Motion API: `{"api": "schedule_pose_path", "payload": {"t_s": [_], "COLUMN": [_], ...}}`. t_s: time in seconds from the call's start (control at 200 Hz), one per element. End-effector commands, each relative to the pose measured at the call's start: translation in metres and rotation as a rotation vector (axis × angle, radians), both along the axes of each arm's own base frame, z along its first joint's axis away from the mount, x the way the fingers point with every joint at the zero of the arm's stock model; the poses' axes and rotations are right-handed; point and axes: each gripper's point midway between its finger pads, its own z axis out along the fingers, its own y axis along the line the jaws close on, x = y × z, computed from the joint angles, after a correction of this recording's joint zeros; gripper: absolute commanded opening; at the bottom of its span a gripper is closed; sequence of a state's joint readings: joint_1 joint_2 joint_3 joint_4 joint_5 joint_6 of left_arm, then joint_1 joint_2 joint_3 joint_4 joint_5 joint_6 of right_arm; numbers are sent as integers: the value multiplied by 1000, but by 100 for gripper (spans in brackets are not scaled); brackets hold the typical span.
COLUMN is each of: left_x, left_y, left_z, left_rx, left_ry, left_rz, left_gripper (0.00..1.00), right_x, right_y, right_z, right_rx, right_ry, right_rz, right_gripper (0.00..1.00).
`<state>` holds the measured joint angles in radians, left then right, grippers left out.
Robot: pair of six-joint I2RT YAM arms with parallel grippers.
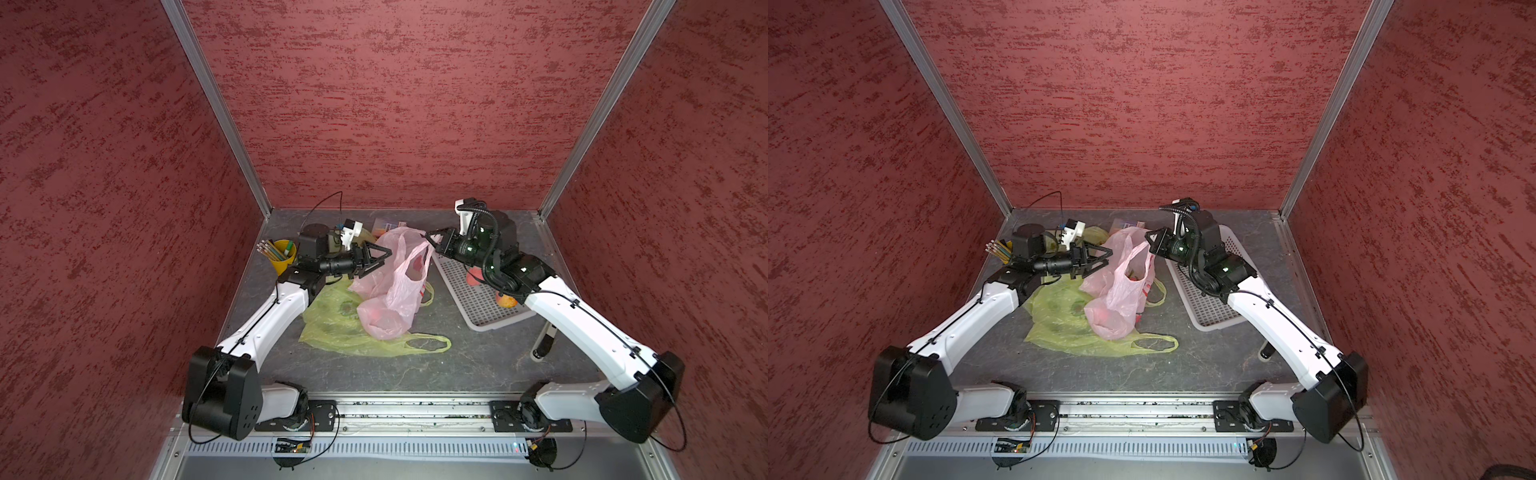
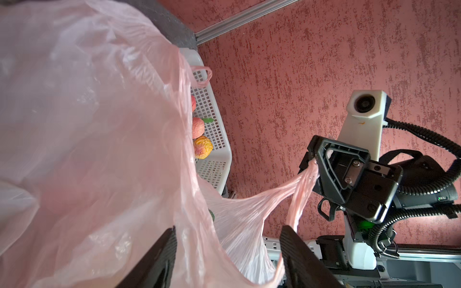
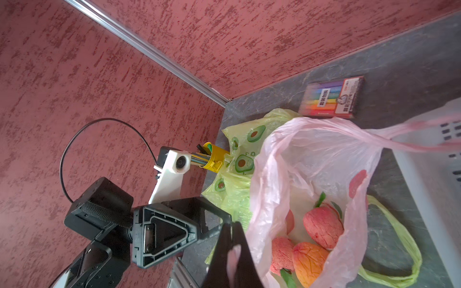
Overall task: Place the peach into a plastic bag & tie a knot
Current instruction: Cross the plastic bag with the plastic bag.
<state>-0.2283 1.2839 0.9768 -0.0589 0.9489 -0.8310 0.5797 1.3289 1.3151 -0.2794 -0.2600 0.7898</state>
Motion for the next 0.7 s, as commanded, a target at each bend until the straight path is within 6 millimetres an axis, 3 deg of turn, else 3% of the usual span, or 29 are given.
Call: {"api": "schedule_pose_path", "payload": {"t_s": [0.0,0.13,0.23,0.291,0.466,0.691], "left_x": [-16,-44,-55,-54,-39,-35], "left_y": [11,3,-14,-24,-27,-31], "left_z": [48,98,114,116,104,96], "left_rx": [33,41,119,191,460,566], "left_ry": [-172,-409,-539,-603,-785,-913], "left_rz": [-8,-70,-87,-71,123,259], "left_gripper": [70,80,87,94,93,93], "right_x": [-7,-13,-15,-15,-16,-20], "right_y": [16,28,35,39,45,49], "right_z": [39,49,54,55,62,70], "right_rx": [59,95,99,101,111,138], "right_ry": [-100,-112,-115,-111,-102,-98], "right_rz": [96,159,174,176,171,166], "right_gripper": [0,0,0,0,0,0]}}
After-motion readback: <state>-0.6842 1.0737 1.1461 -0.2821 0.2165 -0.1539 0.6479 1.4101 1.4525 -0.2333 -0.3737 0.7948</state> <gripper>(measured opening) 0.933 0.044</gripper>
